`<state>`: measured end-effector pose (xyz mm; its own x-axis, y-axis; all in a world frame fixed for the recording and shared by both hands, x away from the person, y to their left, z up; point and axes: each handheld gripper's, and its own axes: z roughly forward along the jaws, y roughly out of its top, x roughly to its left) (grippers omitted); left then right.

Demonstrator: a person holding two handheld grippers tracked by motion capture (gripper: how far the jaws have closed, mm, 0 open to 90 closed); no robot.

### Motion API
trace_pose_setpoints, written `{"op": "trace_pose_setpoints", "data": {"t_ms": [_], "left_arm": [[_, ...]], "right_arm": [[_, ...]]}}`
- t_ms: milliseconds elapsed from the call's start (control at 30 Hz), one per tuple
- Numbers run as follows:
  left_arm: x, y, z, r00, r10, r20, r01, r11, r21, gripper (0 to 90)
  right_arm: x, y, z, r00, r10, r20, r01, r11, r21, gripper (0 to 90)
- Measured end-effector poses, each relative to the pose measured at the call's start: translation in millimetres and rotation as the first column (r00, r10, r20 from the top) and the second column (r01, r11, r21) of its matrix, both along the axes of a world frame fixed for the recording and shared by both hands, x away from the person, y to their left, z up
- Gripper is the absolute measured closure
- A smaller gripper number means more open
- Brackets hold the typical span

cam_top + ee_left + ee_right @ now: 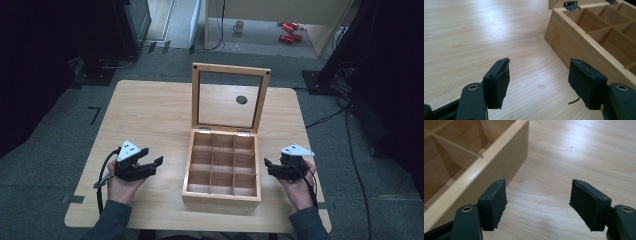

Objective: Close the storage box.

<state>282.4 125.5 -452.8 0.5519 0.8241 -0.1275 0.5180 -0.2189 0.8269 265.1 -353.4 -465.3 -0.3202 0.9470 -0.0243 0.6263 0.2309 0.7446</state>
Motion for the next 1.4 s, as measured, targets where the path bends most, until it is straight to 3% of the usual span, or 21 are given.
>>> {"op": "trace_pose_setpoints", "data": {"t_ms": [633,1400], "left_arm": [[19.2,-10.5,25.5,0.9991,-0.021,0.037,0.021,0.9997,-0.009,37.6],[46.0,-32.6,50.3,0.9974,-0.034,0.064,0.032,0.9991,0.026,40.2]], "right_arm": [[14.1,10.4,39.2,0.9985,0.017,0.052,-0.017,1.000,0.002,31.9],[42.2,16.4,66.0,0.9963,0.023,0.083,-0.025,1.000,0.018,35.7]]}}
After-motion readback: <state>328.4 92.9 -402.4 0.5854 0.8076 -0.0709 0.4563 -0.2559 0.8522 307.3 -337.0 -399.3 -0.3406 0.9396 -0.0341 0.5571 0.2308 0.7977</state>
